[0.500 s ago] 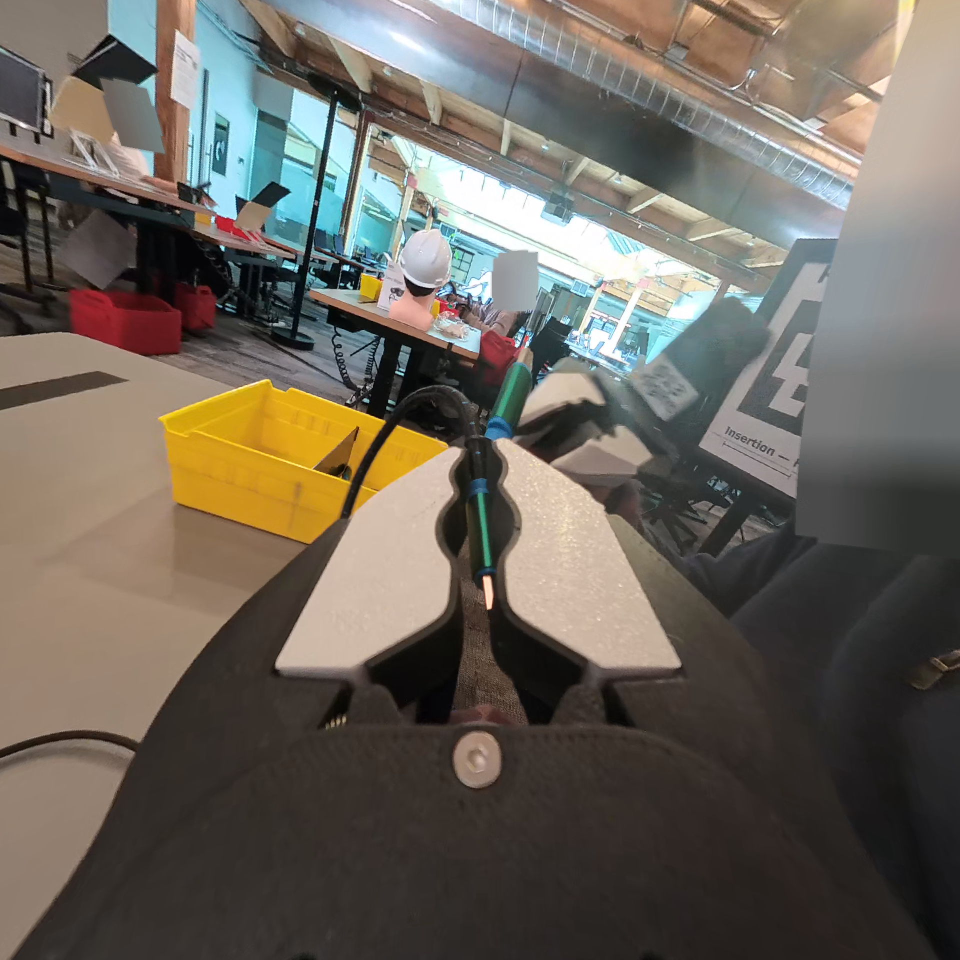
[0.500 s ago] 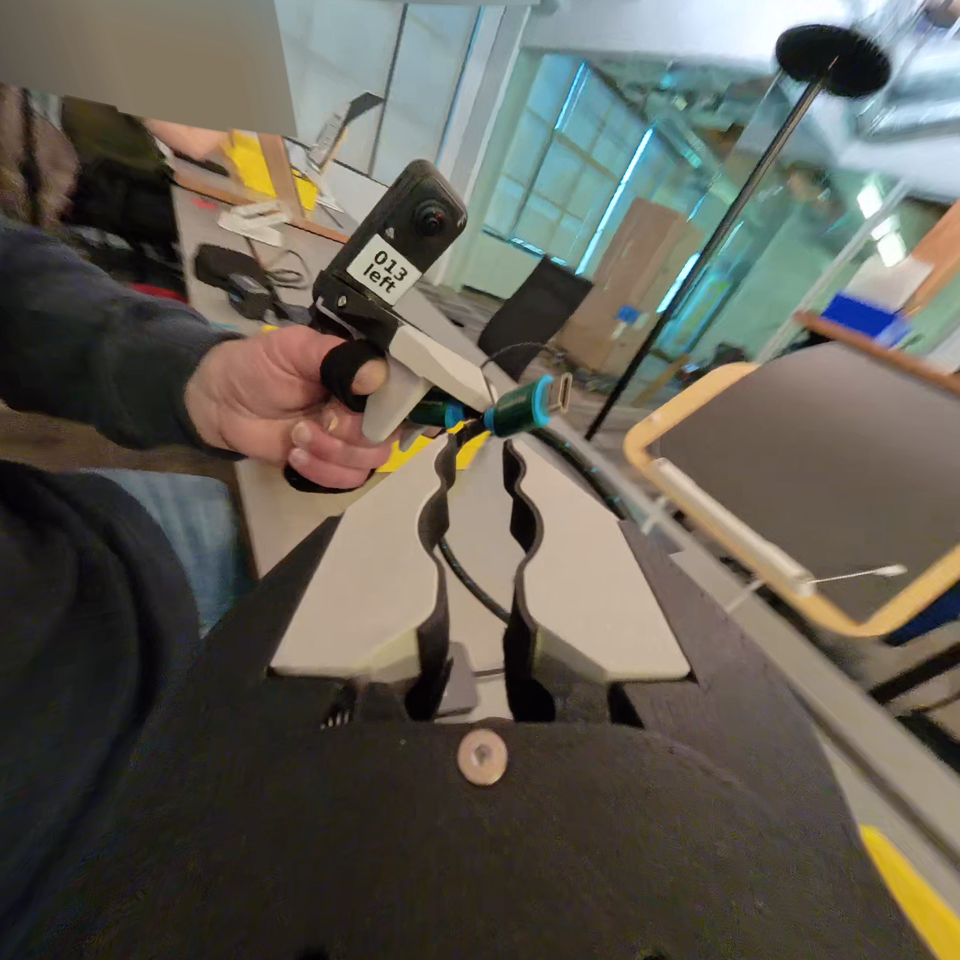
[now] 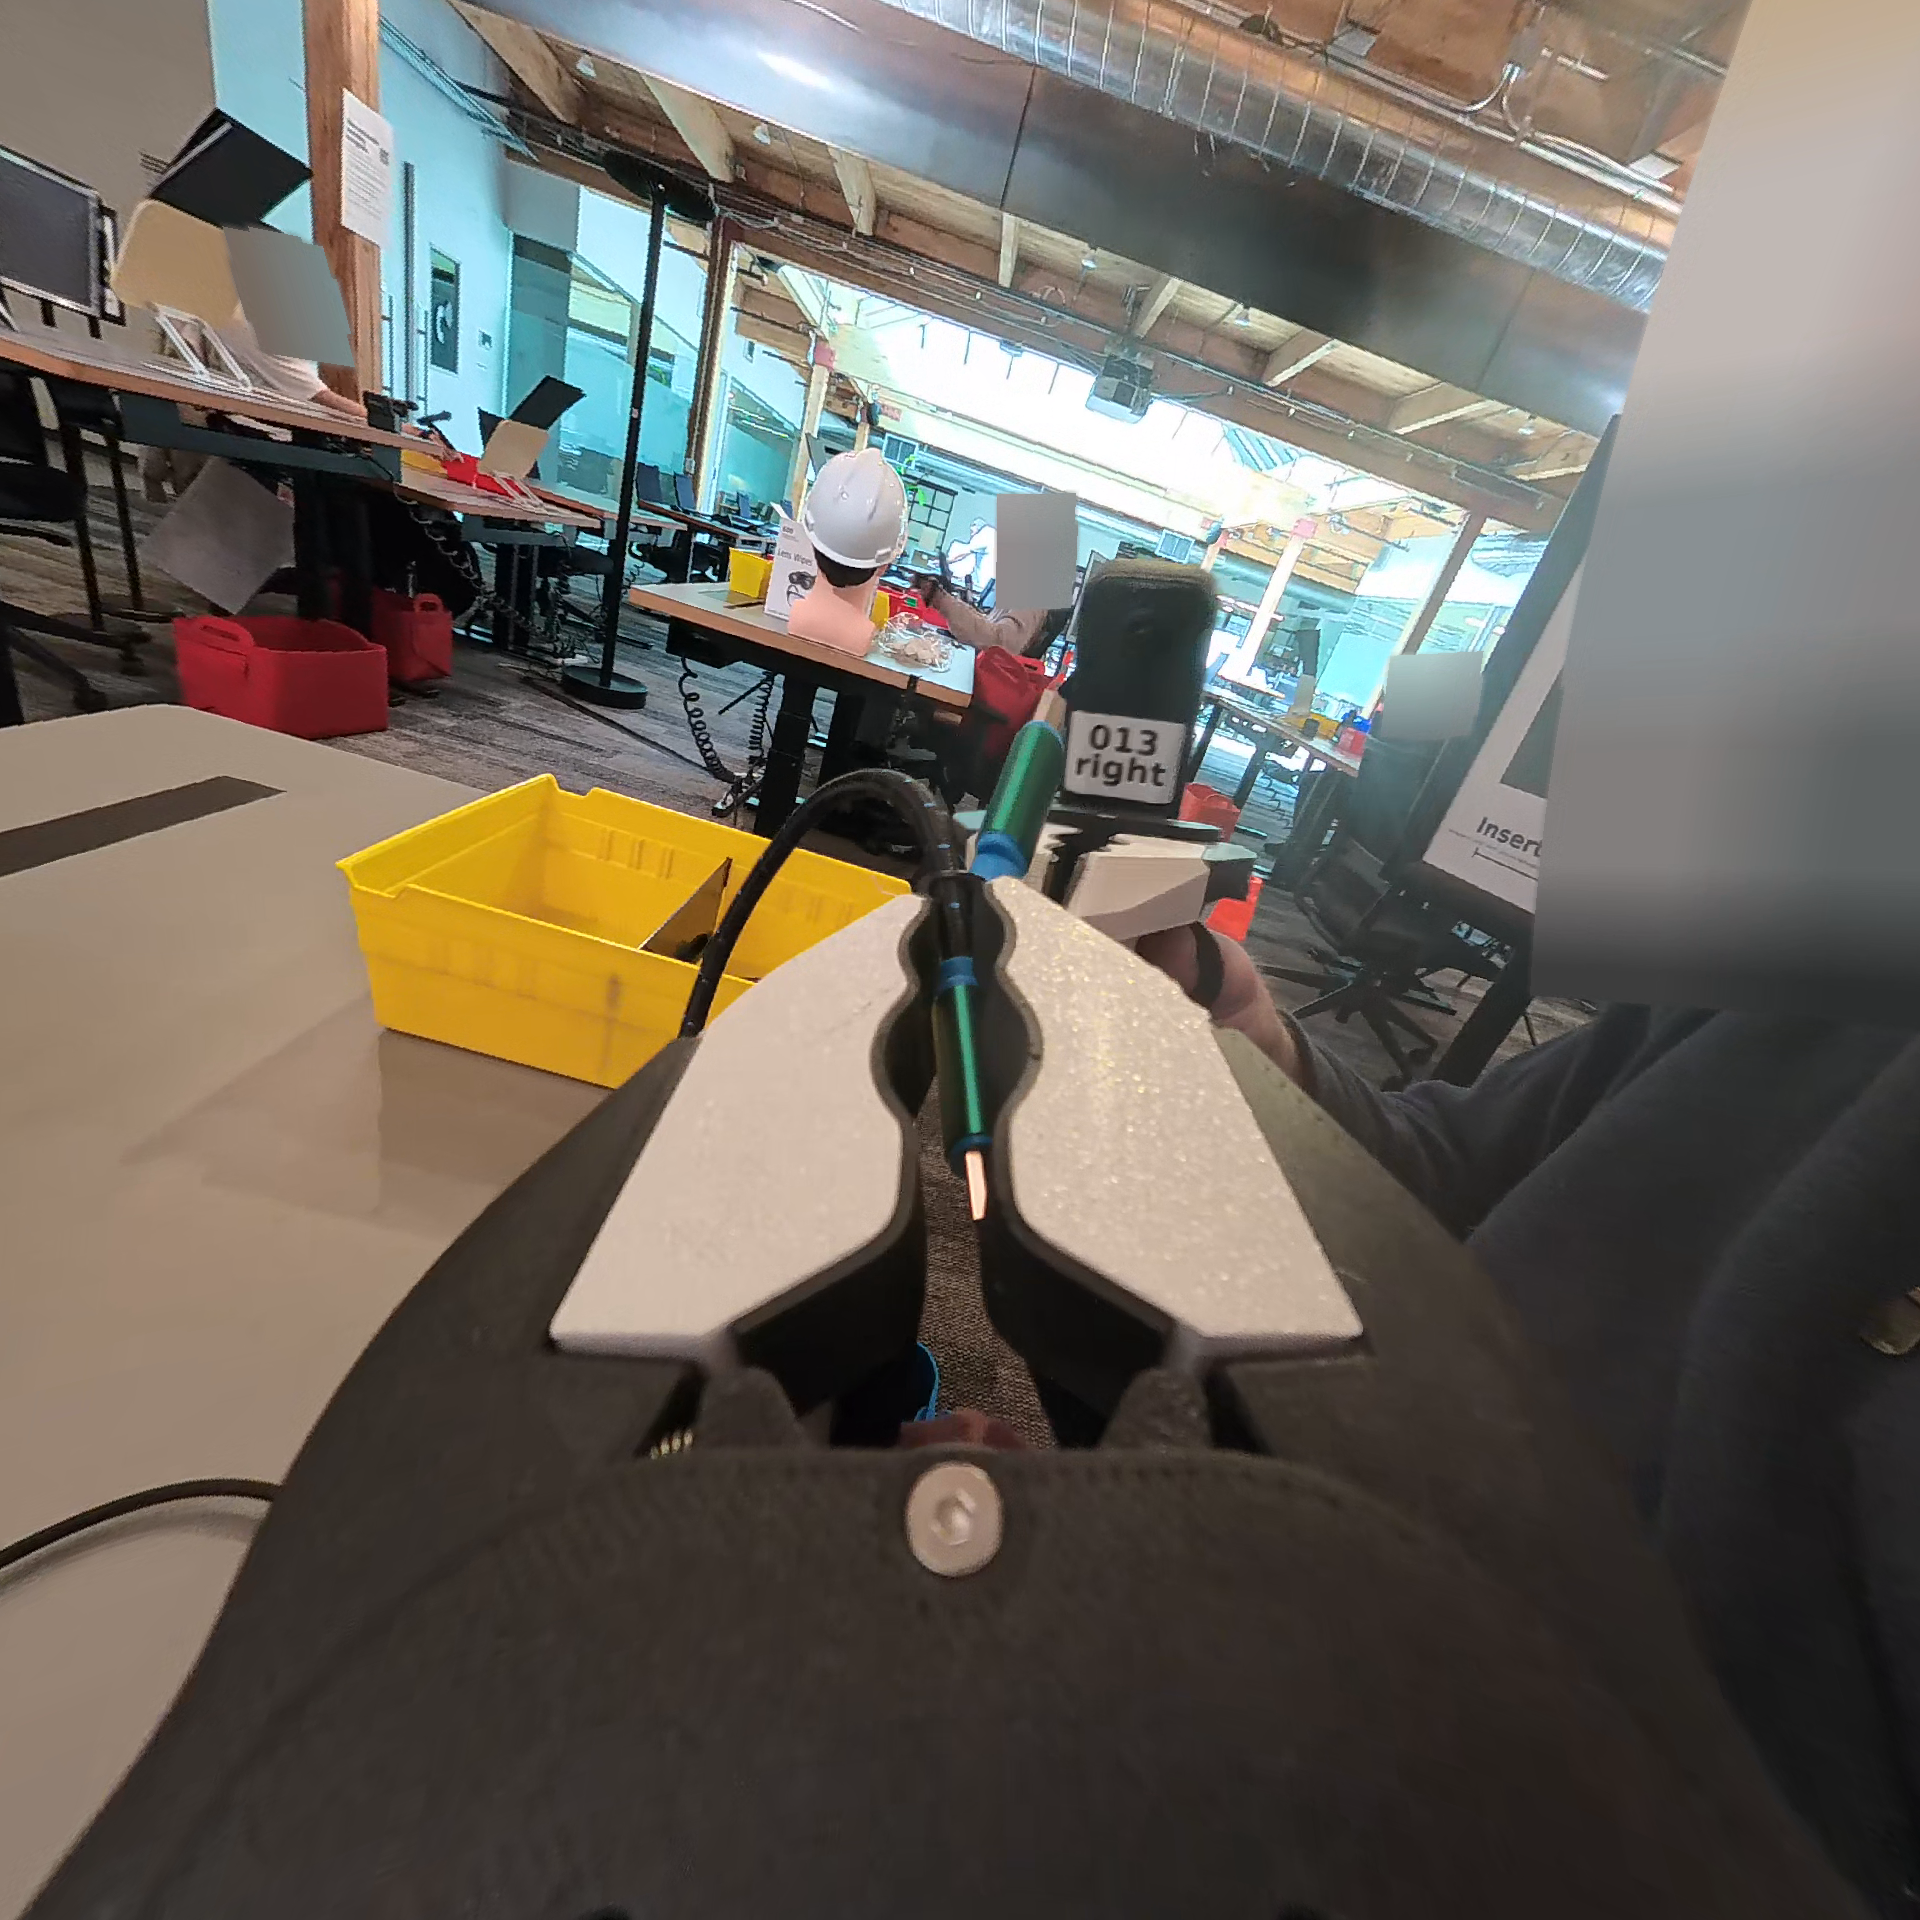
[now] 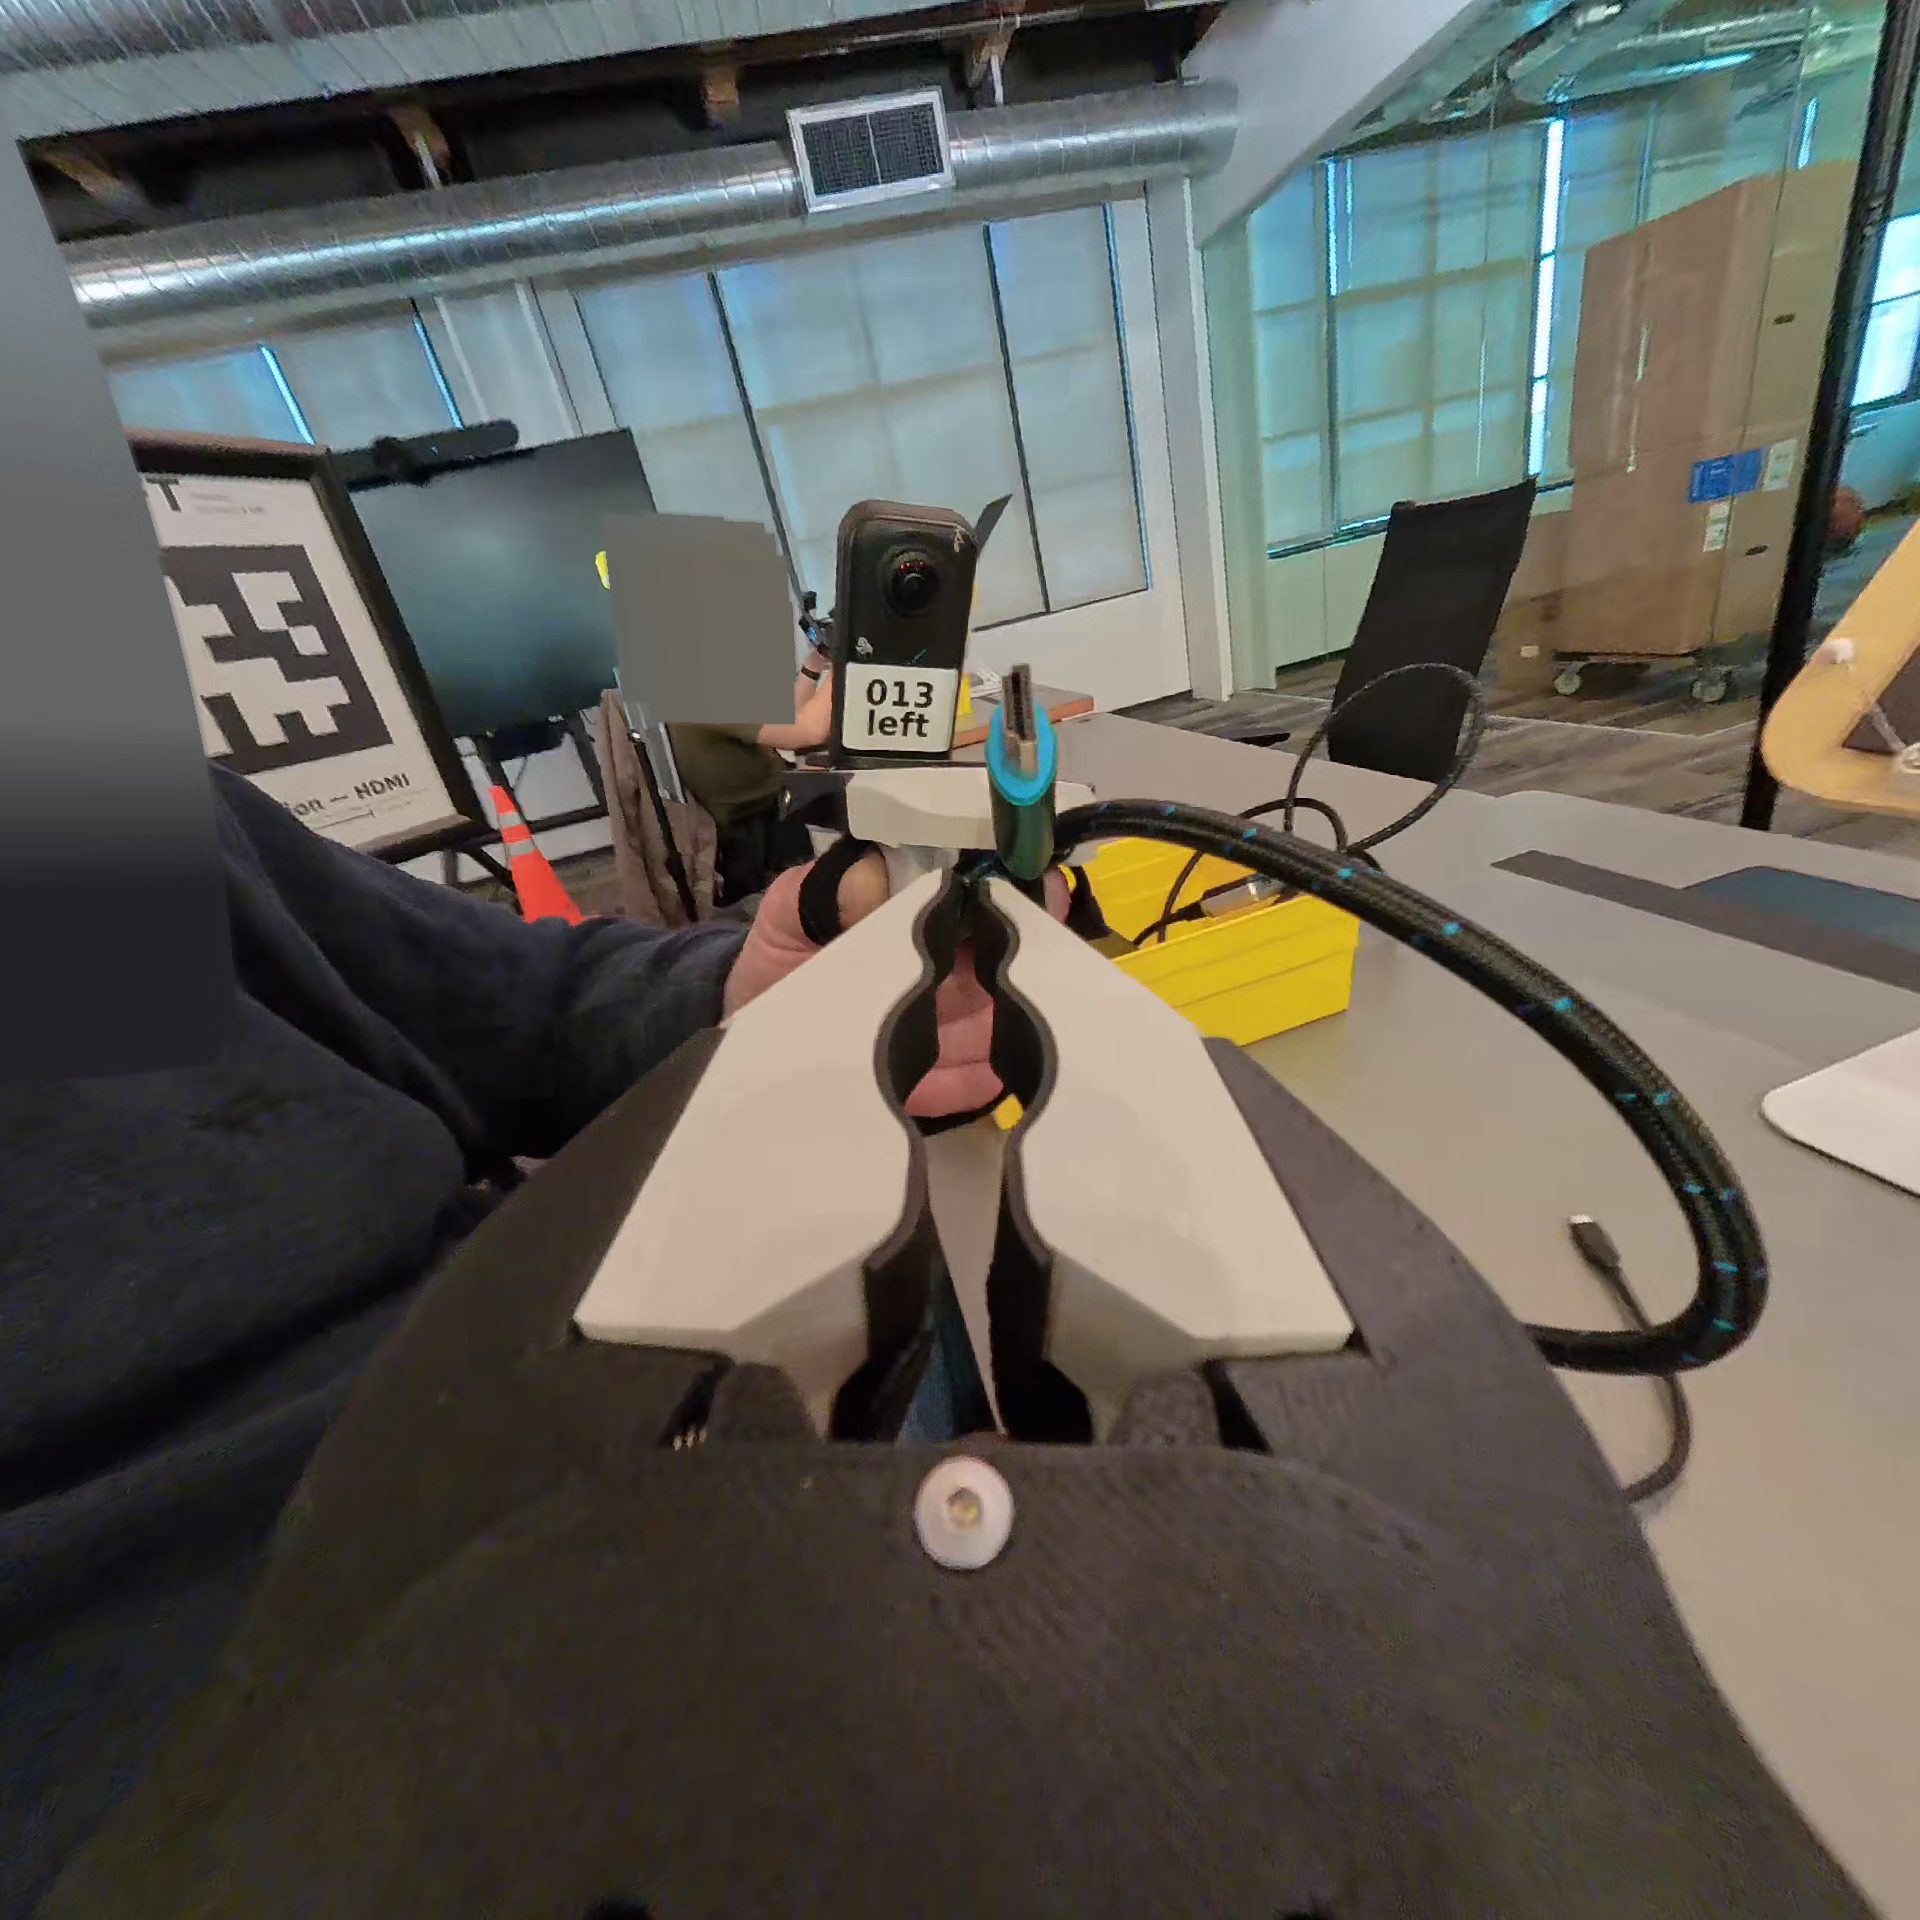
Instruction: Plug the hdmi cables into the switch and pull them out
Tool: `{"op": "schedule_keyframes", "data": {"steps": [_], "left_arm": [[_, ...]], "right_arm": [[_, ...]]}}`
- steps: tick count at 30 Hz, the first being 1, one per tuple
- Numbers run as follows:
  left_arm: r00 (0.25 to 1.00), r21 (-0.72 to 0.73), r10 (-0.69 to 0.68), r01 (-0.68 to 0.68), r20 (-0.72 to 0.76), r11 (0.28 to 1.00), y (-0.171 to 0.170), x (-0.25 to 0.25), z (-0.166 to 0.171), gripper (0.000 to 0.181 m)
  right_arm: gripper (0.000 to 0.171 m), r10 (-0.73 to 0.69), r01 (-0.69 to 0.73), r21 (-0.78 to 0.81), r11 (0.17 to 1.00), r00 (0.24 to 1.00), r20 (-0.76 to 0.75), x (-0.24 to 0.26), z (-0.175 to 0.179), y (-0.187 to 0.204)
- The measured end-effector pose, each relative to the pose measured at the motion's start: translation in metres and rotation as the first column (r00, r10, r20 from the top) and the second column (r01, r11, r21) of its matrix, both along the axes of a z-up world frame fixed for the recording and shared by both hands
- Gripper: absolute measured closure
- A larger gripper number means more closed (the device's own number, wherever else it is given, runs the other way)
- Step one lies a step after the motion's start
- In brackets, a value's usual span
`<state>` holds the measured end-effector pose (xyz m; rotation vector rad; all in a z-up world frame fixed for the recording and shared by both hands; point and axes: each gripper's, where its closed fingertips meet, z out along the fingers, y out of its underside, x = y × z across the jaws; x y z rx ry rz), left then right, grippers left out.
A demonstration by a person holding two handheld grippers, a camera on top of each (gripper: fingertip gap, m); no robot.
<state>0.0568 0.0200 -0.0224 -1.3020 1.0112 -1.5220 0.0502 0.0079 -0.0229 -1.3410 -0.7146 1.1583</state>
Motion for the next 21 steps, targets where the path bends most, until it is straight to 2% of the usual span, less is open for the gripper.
{"op": "schedule_keyframes", "data": {"steps": [2,4,8,10,12,14,17,19,21], "left_arm": [[1.000,0.004,0.002,-0.002,-0.001,1.000,0.000,0.000,0.000,0.176],[1.000,0.002,0.006,-0.006,-0.008,1.000,0.001,0.000,-0.001,0.176],[1.000,-0.025,-0.008,0.008,-0.012,1.000,0.000,0.001,-0.002,0.176],[1.000,-0.046,-0.012,0.011,-0.017,0.999,0.000,0.002,-0.002,0.176],[1.000,-0.065,-0.024,0.022,-0.020,0.998,0.000,0.002,-0.002,0.177],[0.999,-0.085,-0.024,0.022,-0.027,0.996,0.000,0.003,-0.002,0.177],[0.999,-0.126,-0.029,0.024,-0.032,0.992,0.002,0.004,-0.006,0.177],[0.999,-0.148,-0.033,0.028,-0.035,0.989,0.003,0.004,-0.008,0.176],[0.999,-0.148,-0.030,0.025,-0.033,0.989,0.002,0.004,-0.007,0.176]], "right_arm": [[0.171,0.010,-0.010,-0.008,1.000,1.000,-0.026,0.001,0.001,-0.001],[0.171,-0.034,0.033,0.034,0.999,0.999,0.013,0.002,0.000,0.000],[0.171,-0.247,0.183,0.286,0.941,0.946,0.210,0.002,0.001,0.000],[0.171,-0.393,0.222,0.458,0.861,0.861,0.322,0.002,0.000,0.001],[0.171,-0.540,0.198,0.636,0.746,0.739,0.403,0.001,-0.001,0.001],[0.171,-0.663,0.117,0.764,0.635,0.590,0.461,0.000,-0.003,0.002],[0.171,-0.804,-0.059,0.877,0.478,0.372,0.463,0.001,-0.008,0.004],[0.171,-0.851,-0.144,0.899,0.413,0.290,0.438,0.001,-0.009,0.005],[0.171,-0.863,-0.183,0.908,0.377,0.285,0.416,0.000,-0.008,0.004]]}}
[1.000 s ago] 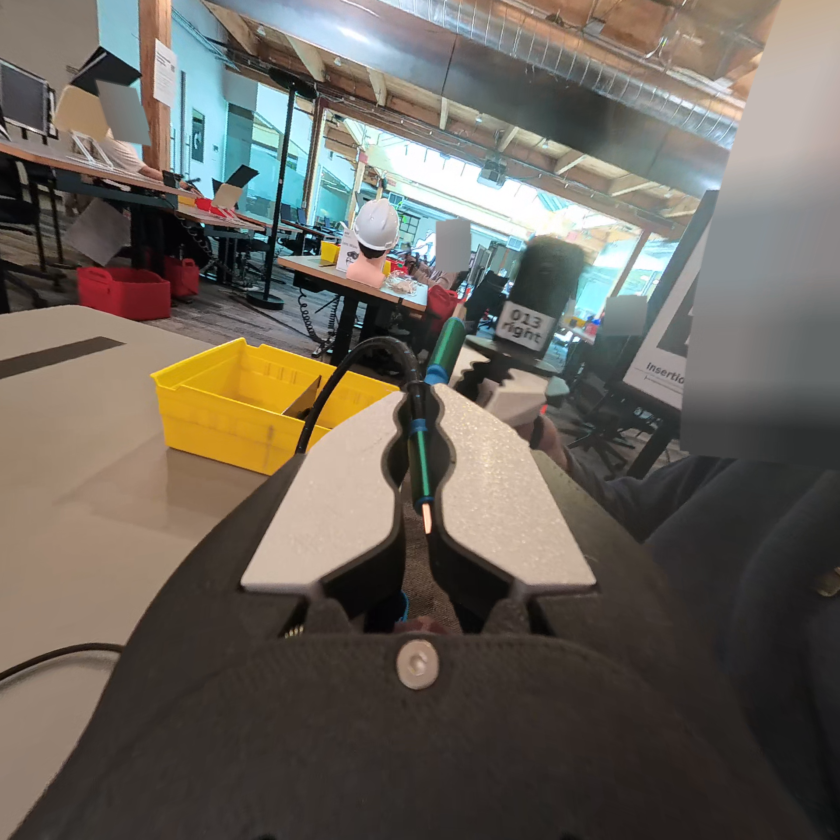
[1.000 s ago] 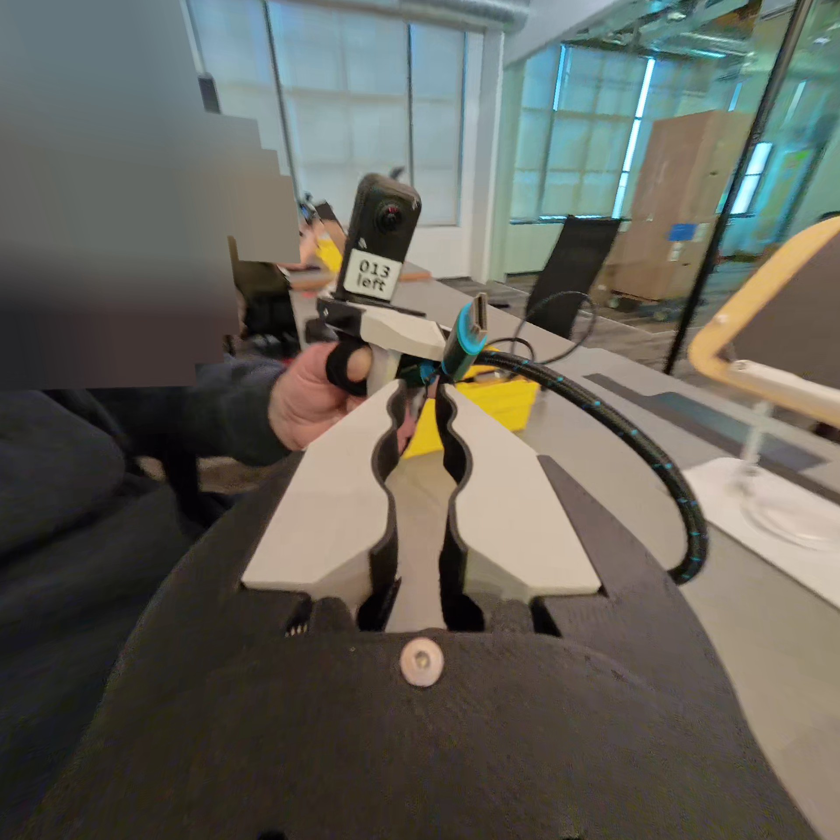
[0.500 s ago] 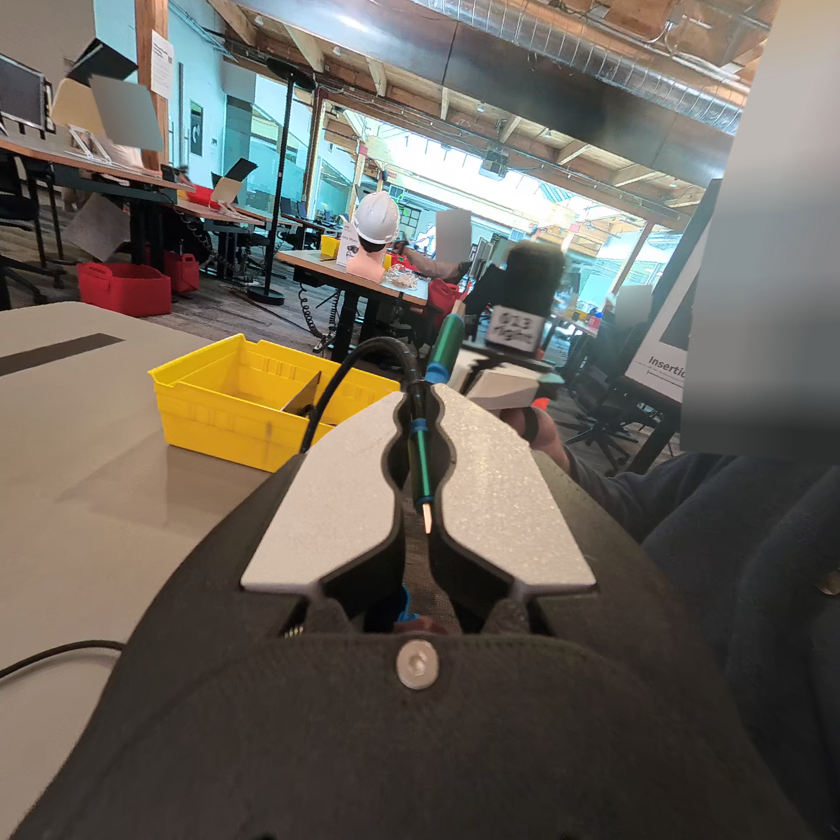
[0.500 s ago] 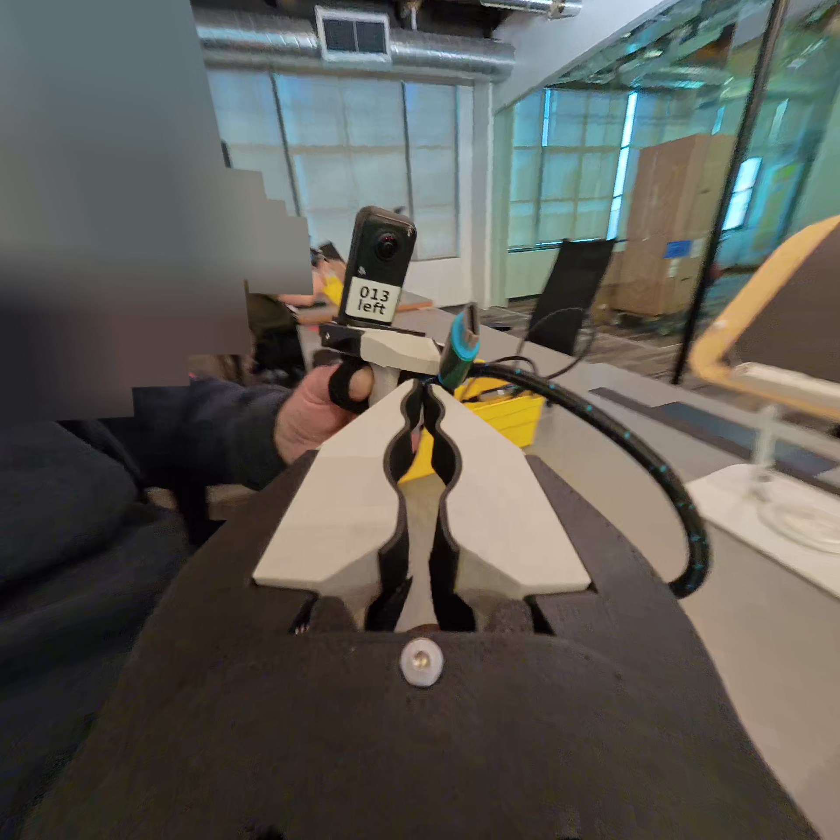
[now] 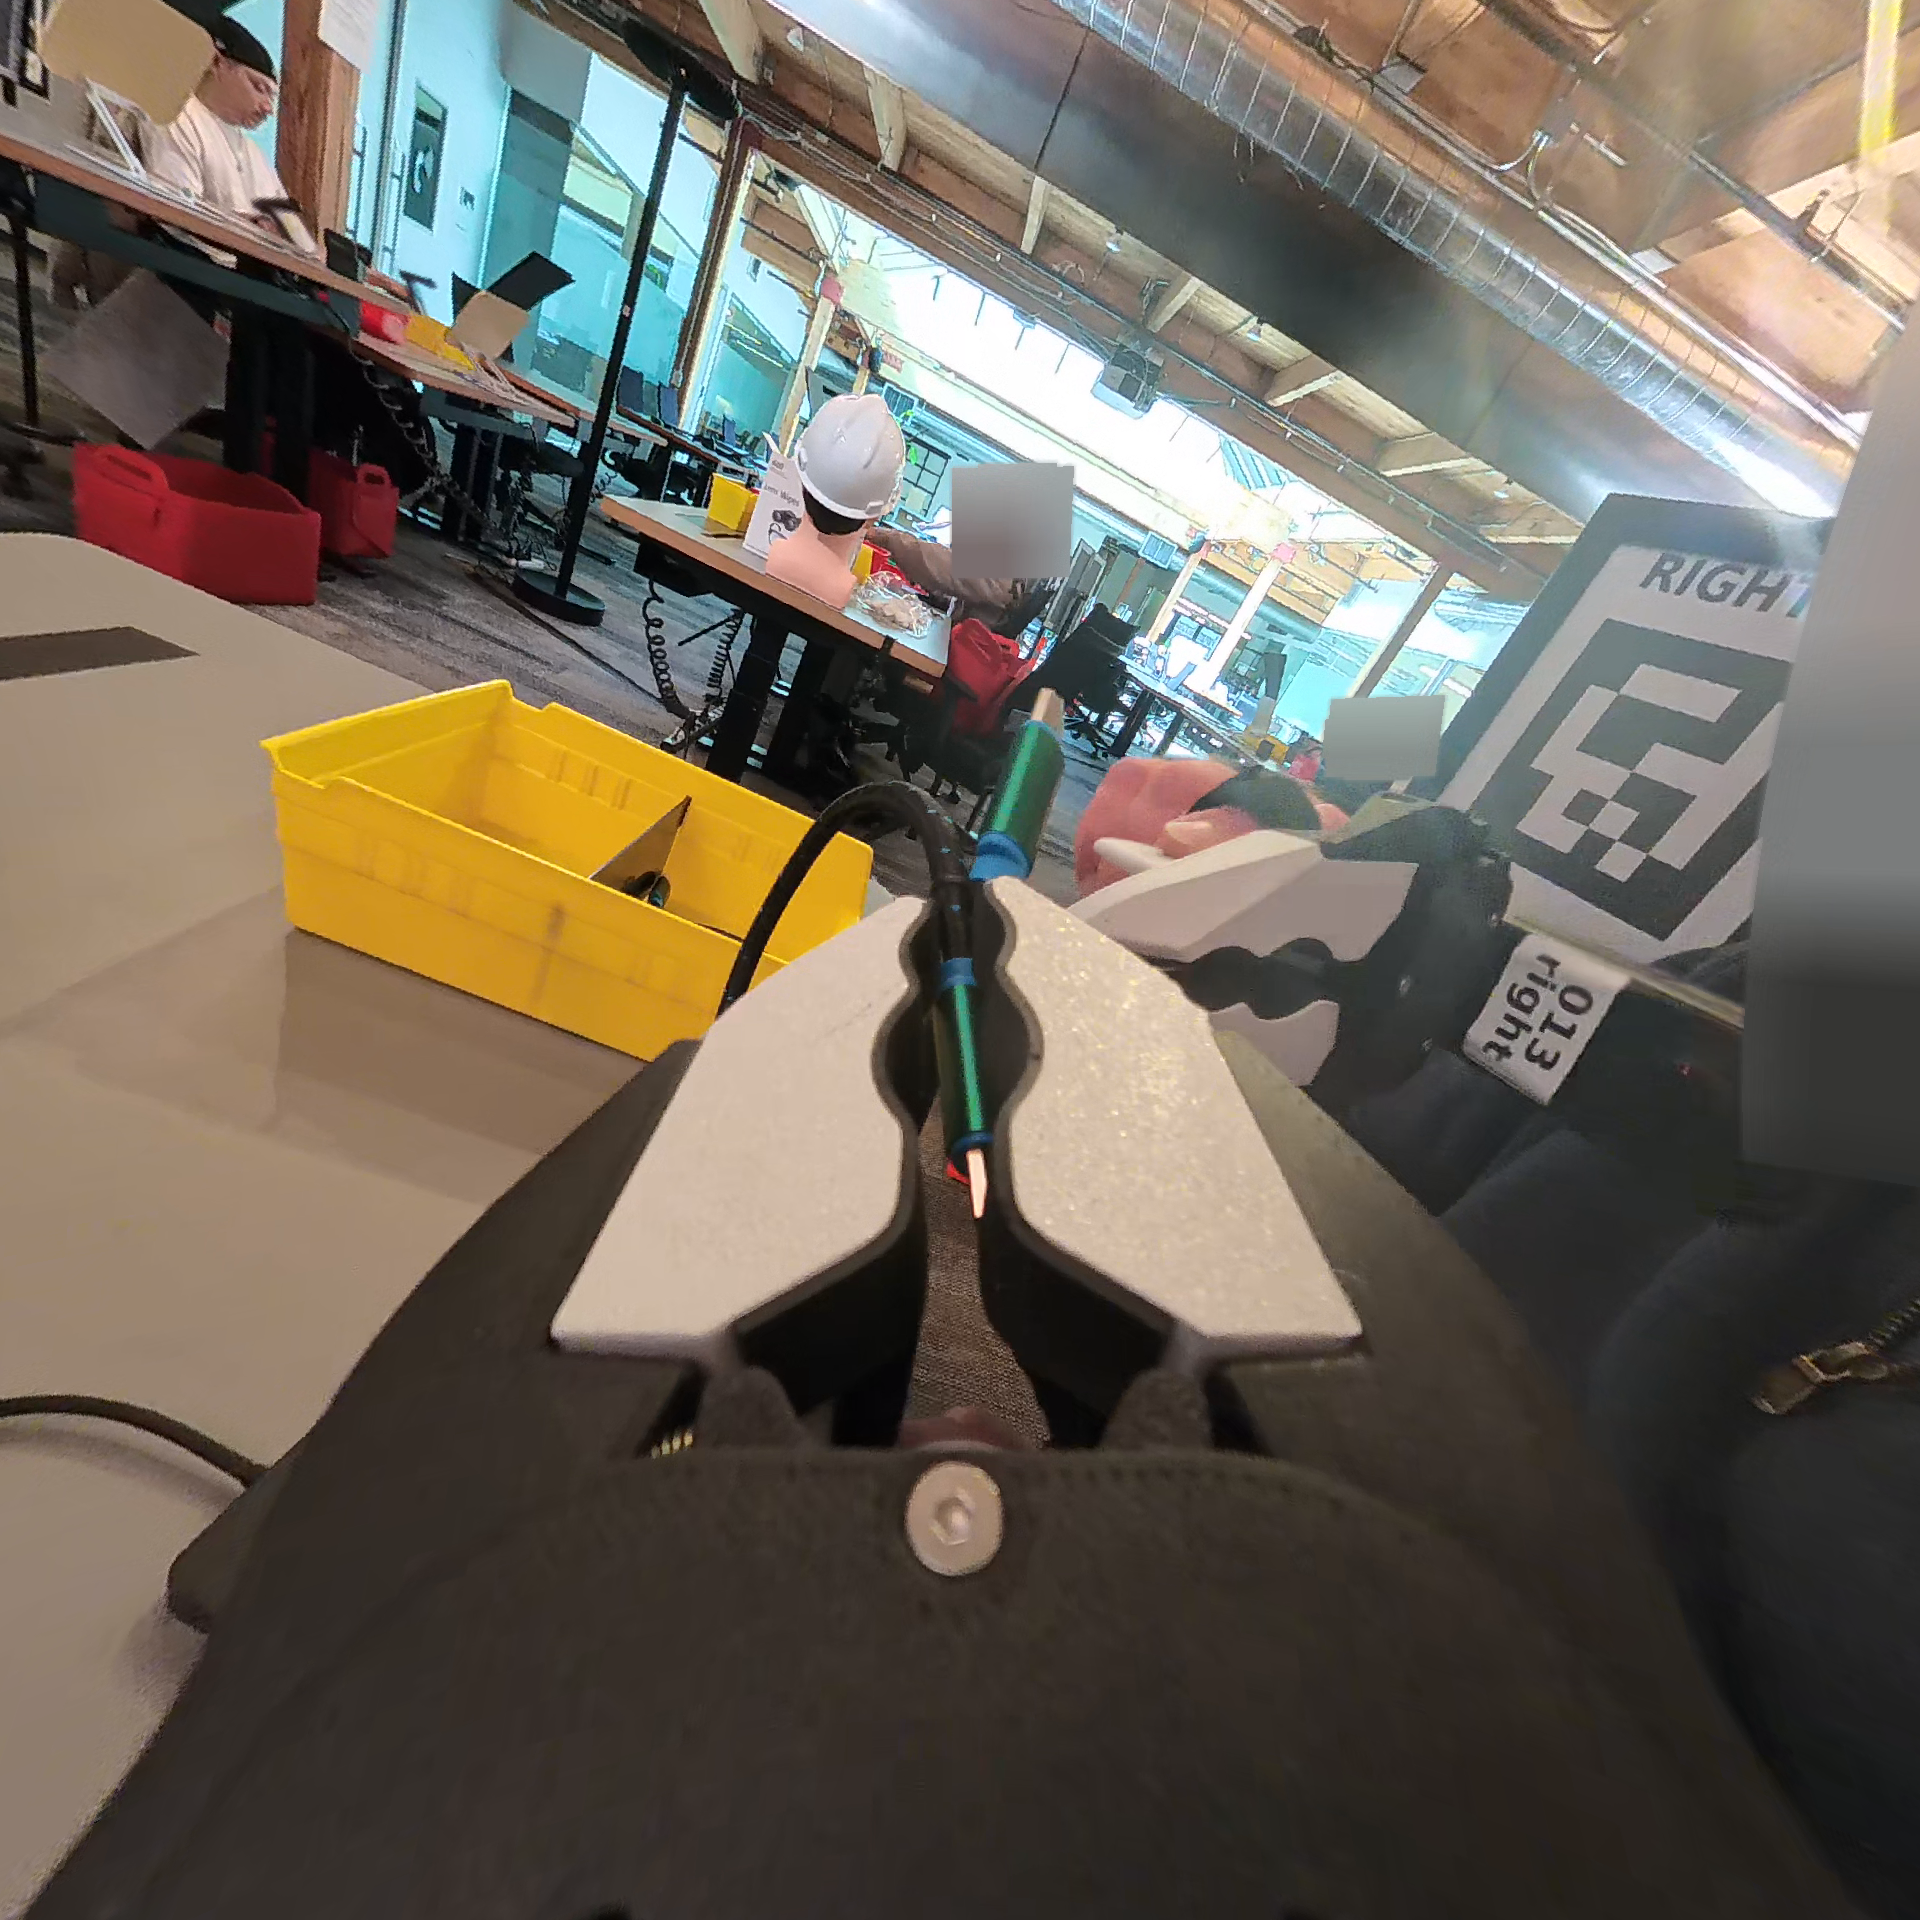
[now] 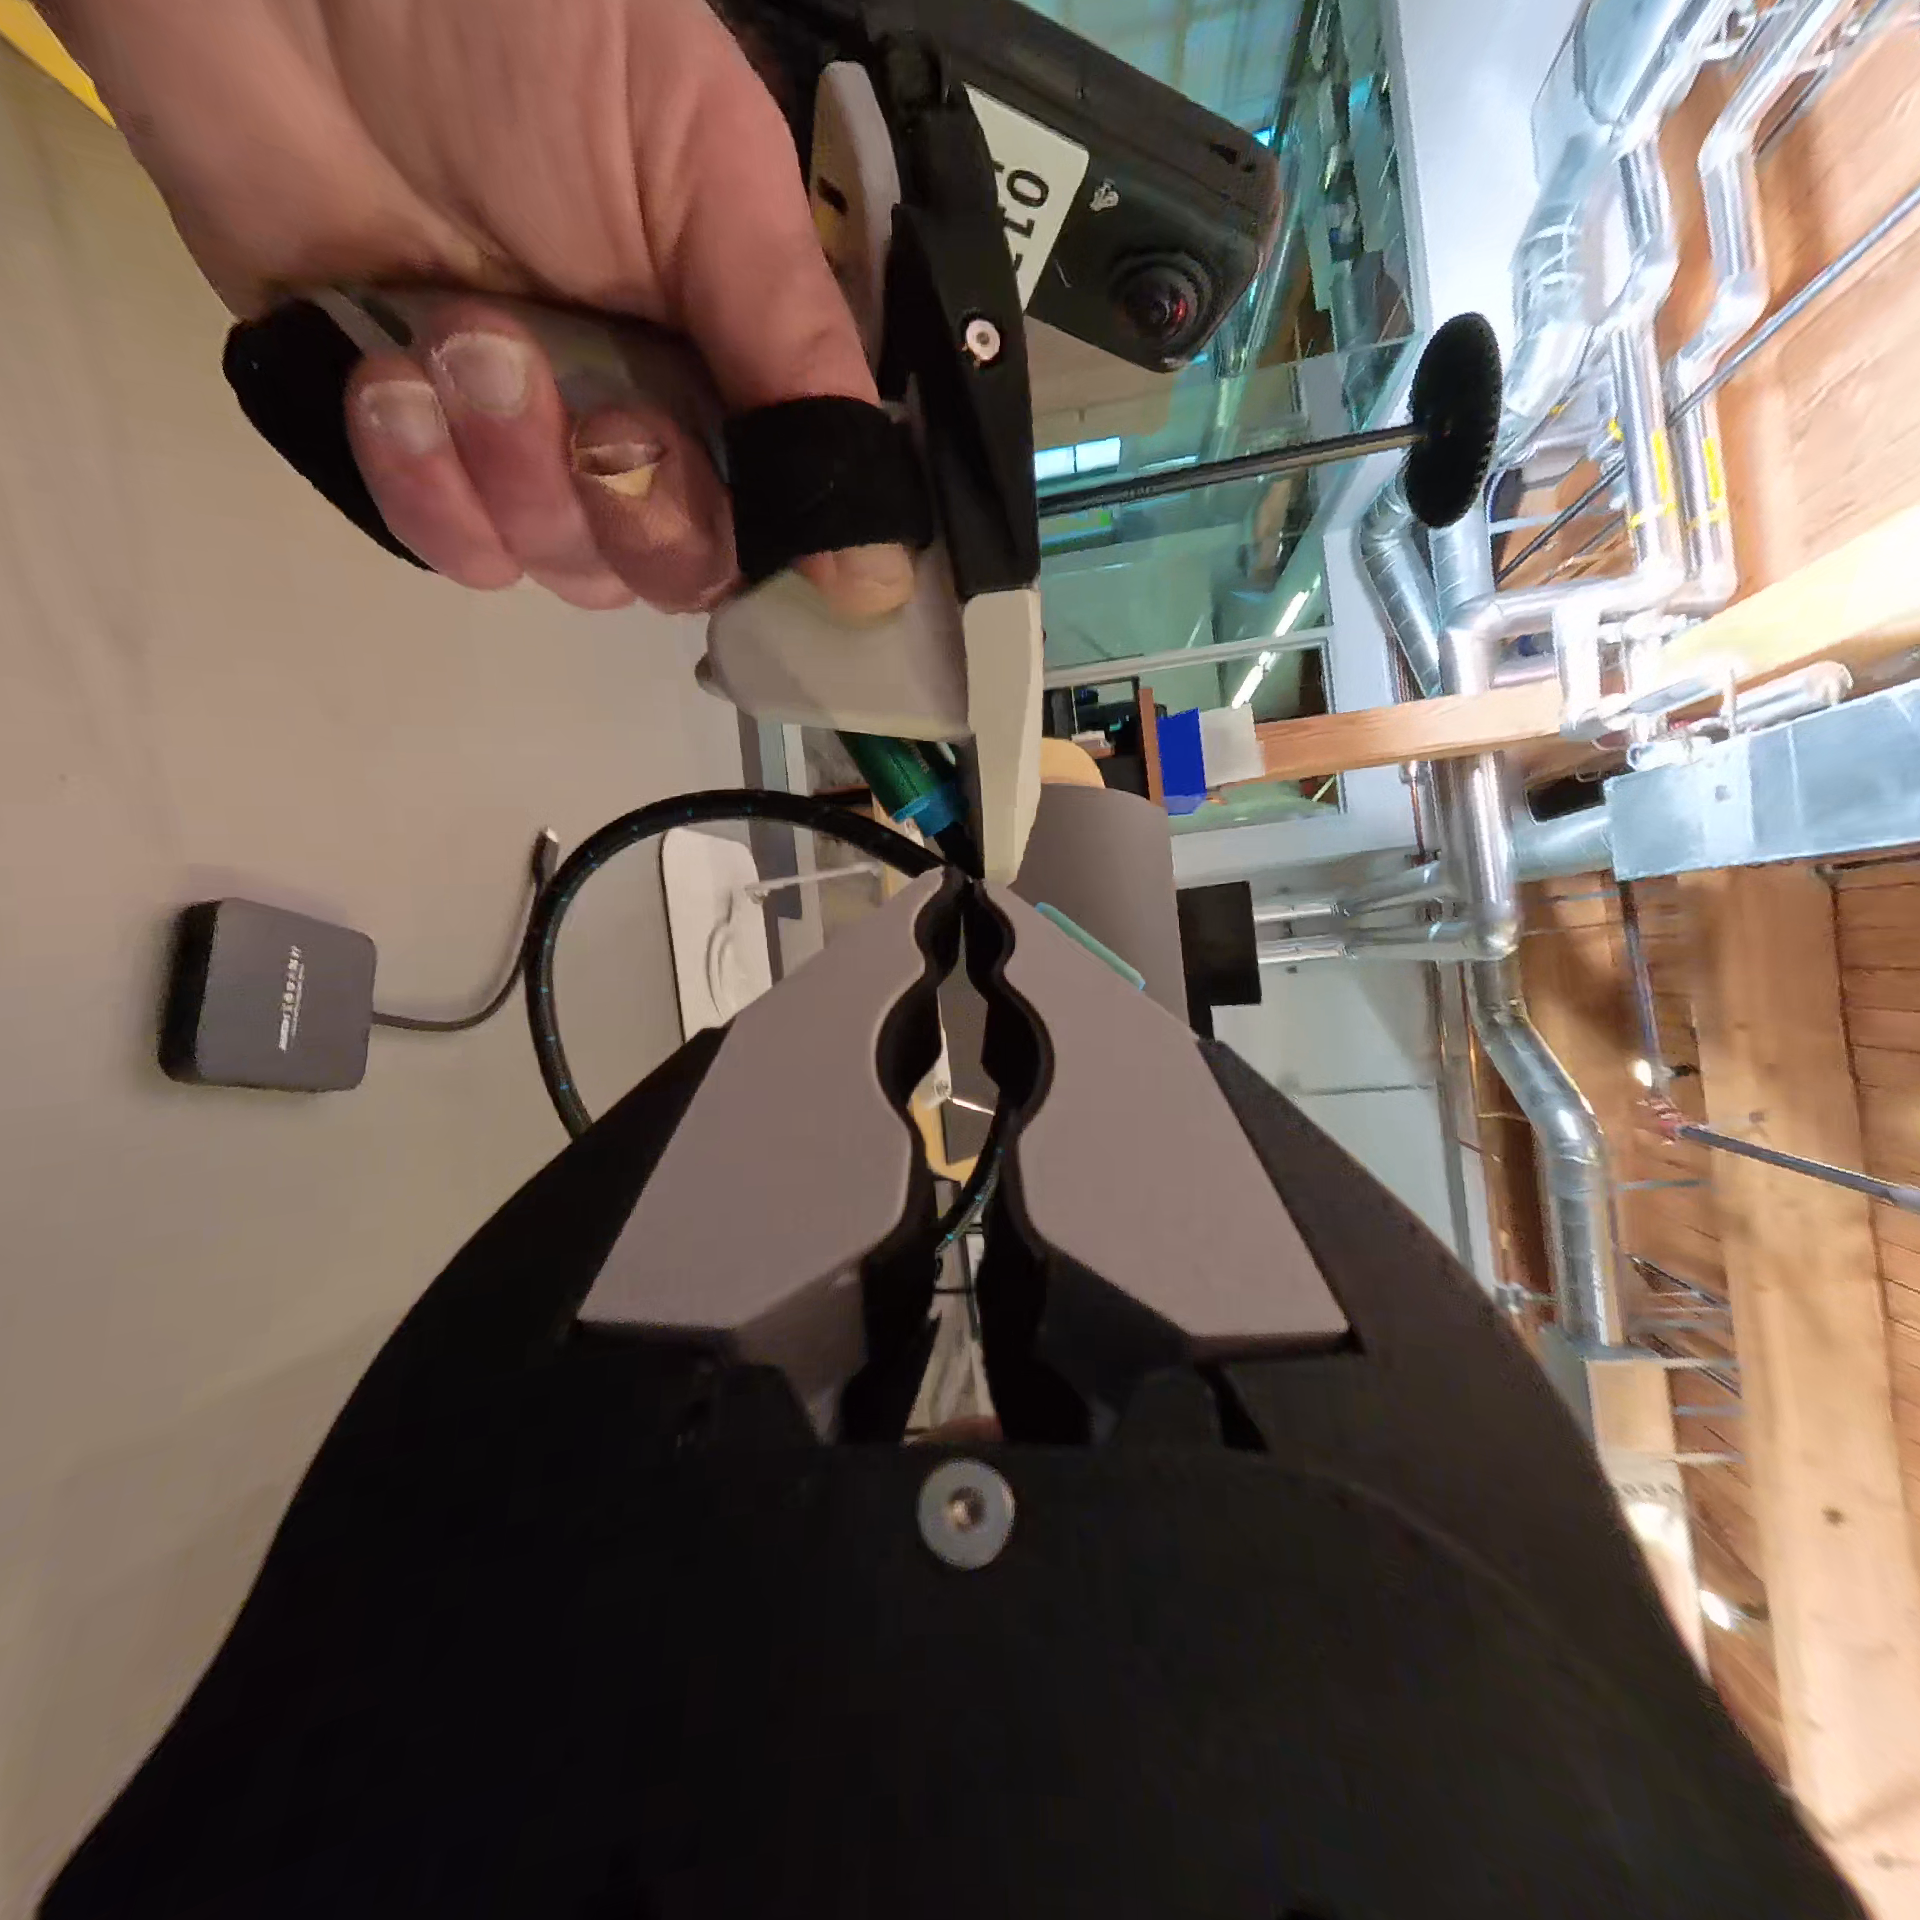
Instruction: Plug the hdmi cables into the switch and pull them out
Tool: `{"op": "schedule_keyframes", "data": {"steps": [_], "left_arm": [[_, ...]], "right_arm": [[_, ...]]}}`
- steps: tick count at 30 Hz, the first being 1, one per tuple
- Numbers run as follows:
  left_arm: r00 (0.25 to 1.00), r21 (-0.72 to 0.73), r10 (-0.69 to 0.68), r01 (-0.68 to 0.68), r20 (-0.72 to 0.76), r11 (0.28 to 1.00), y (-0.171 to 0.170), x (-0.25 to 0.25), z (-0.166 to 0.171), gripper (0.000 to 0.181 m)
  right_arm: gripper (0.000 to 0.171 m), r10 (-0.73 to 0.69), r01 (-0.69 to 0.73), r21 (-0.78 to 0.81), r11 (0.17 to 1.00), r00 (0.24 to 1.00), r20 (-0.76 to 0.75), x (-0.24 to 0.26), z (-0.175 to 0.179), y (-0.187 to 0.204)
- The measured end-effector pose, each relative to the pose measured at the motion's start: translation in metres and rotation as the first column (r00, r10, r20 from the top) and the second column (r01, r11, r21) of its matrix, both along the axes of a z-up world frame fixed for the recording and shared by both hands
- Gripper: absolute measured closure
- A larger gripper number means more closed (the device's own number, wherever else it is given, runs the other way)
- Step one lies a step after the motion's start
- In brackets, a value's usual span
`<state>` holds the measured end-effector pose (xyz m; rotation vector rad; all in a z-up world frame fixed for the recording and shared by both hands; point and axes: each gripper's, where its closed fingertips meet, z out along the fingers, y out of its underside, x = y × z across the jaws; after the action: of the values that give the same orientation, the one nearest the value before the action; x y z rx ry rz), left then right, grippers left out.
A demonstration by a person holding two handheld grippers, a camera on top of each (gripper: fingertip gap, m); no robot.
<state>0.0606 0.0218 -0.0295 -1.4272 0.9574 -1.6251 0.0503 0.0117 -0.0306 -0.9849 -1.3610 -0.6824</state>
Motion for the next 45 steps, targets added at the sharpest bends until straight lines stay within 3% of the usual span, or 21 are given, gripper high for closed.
{"op": "schedule_keyframes", "data": {"steps": [3,5,8,10,14,18,22,25,32,37,38,41,45], "left_arm": [[1.000,0.054,0.022,-0.022,-0.003,0.998,0.001,-0.002,0.003,0.177],[0.999,0.113,0.029,-0.030,0.015,0.993,-0.003,-0.003,0.010,0.177],[0.998,0.158,0.066,-0.067,0.011,0.985,0.000,-0.006,0.014,0.177],[0.997,0.158,0.075,-0.077,0.019,0.984,0.004,-0.008,0.014,0.176],[0.997,0.163,0.069,-0.071,0.019,0.984,0.002,-0.006,0.013,0.176],[0.998,0.174,0.062,-0.065,0.020,0.983,-0.001,-0.005,0.013,0.176],[0.998,0.172,0.058,-0.061,0.021,0.983,-0.001,-0.005,0.013,0.176],[0.998,0.167,0.056,-0.059,0.022,0.984,-0.001,-0.005,0.013,0.176],[0.998,0.178,0.061,-0.064,0.022,0.982,0.000,-0.005,0.014,0.176],[0.998,0.187,0.068,-0.069,0.009,0.980,0.000,-0.005,0.012,0.176],[0.998,0.181,0.064,-0.065,0.009,0.981,0.000,-0.005,0.013,0.177],[0.998,0.171,0.068,-0.066,-0.004,0.983,0.001,-0.004,0.011,0.176],[0.998,0.132,0.066,-0.064,-0.012,0.989,0.004,-0.003,0.009,0.177]], "right_arm": [[0.171,0.053,-0.065,-0.098,0.993,0.991,-0.120,0.000,0.003,0.000],[0.171,0.112,-0.178,-0.184,0.967,0.941,-0.320,-0.001,0.010,-0.005],[0.159,0.128,-0.463,-0.339,0.819,0.724,-0.678,0.002,0.021,-0.013],[0.159,0.060,-0.553,-0.374,0.745,0.613,-0.787,0.008,0.021,-0.010],[0.163,-0.076,-0.683,-0.430,0.591,0.483,-0.872,0.007,0.010,-0.003],[0.169,-0.158,-0.828,-0.356,0.433,0.319,-0.934,0.005,0.014,-0.003],[0.171,-0.207,-0.893,-0.314,0.324,0.257,-0.944,0.000,0.011,-0.004],[0.171,-0.227,-0.914,-0.286,0.288,0.225,-0.948,-0.001,0.011,-0.004],[0.171,-0.218,-0.913,-0.285,0.293,0.226,-0.949,-0.002,0.011,-0.004],[0.171,-0.108,-0.818,-0.345,0.460,0.335,-0.936,0.001,0.014,-0.004],[0.171,-0.084,-0.796,-0.353,0.492,0.361,-0.929,0.001,0.015,-0.005],[0.171,0.016,-0.637,-0.393,0.664,0.537,-0.843,0.000,0.013,-0.004],[0.171,0.073,-0.420,-0.370,0.829,0.737,-0.672,-0.002,0.010,-0.001]]}}
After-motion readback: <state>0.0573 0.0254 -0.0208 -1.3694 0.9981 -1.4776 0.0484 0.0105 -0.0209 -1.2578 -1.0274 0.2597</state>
